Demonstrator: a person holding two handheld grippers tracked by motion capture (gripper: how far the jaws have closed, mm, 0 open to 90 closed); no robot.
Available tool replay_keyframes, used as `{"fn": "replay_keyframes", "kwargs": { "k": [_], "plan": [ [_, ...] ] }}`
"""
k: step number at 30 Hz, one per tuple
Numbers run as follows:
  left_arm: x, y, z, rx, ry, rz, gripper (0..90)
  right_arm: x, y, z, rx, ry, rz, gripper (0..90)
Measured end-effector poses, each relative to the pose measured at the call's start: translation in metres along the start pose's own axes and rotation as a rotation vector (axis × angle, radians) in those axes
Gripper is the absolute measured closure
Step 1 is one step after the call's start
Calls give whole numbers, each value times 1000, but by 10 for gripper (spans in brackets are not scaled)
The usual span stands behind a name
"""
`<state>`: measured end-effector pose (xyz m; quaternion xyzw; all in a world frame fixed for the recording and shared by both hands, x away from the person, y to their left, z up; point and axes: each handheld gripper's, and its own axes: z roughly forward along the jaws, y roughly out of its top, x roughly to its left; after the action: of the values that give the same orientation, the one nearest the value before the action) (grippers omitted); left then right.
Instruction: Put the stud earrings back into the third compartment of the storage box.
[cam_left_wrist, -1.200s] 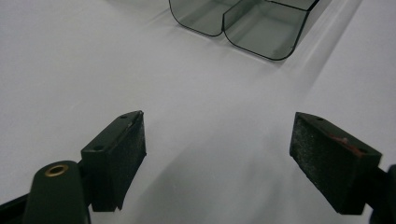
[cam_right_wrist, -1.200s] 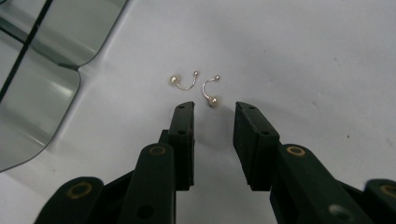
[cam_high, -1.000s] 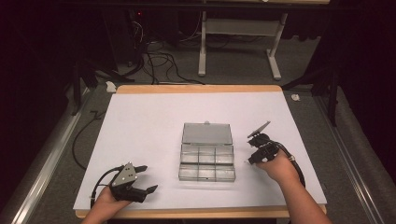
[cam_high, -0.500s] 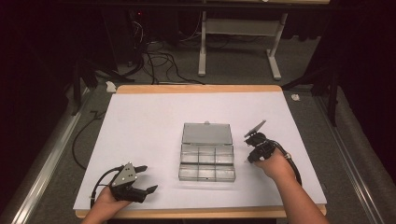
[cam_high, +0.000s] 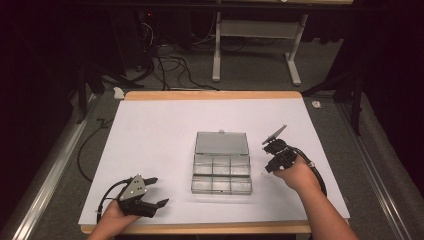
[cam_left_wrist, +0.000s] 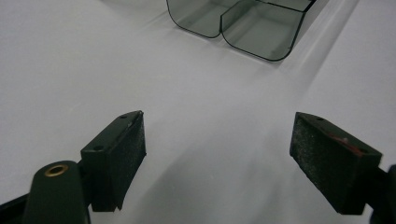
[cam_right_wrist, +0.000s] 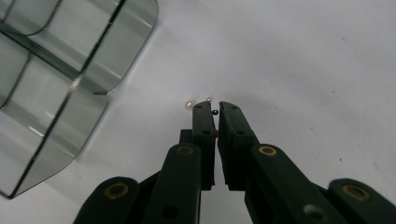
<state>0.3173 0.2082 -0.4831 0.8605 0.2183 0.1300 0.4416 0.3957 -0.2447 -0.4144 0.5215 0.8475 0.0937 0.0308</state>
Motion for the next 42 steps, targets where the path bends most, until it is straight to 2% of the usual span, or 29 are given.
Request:
{"fn": "replay_keyframes", "kwargs": {
  "k": [5, 9, 17, 29, 30, 31, 35, 36, 40, 42],
  "plan": [
    [-1, 0, 0, 0, 5, 8, 190, 7, 2, -12, -15, 10, -10, 864],
    [-1, 0, 0, 1, 7, 6, 190, 15, 5, -19, -24, 11, -40, 864],
    [-1, 0, 0, -5, 8, 6, 190, 29, 13, -26, -32, 22, -66, 864],
    [0, 0, 0, 0, 0, -1, 190, 47, 25, -27, -37, 34, -103, 864],
    [-1, 0, 0, -4, 3, 3, 190, 48, 27, -26, -42, 37, -116, 864],
    [-1, 0, 0, -7, 4, 6, 189, 50, 28, -25, -39, 40, -107, 864],
    [0, 0, 0, 2, -4, -4, 189, 54, 32, -22, -29, 40, -139, 864],
    [0, 0, 0, 0, -3, -1, 189, 56, 32, -21, -28, 44, -125, 864],
    [0, 0, 0, 0, -6, -2, 189, 59, 35, -16, -16, 47, -132, 864],
    [0, 0, 0, 1, -3, -2, 189, 60, 37, -13, -19, 42, -153, 864]
  ]
}}
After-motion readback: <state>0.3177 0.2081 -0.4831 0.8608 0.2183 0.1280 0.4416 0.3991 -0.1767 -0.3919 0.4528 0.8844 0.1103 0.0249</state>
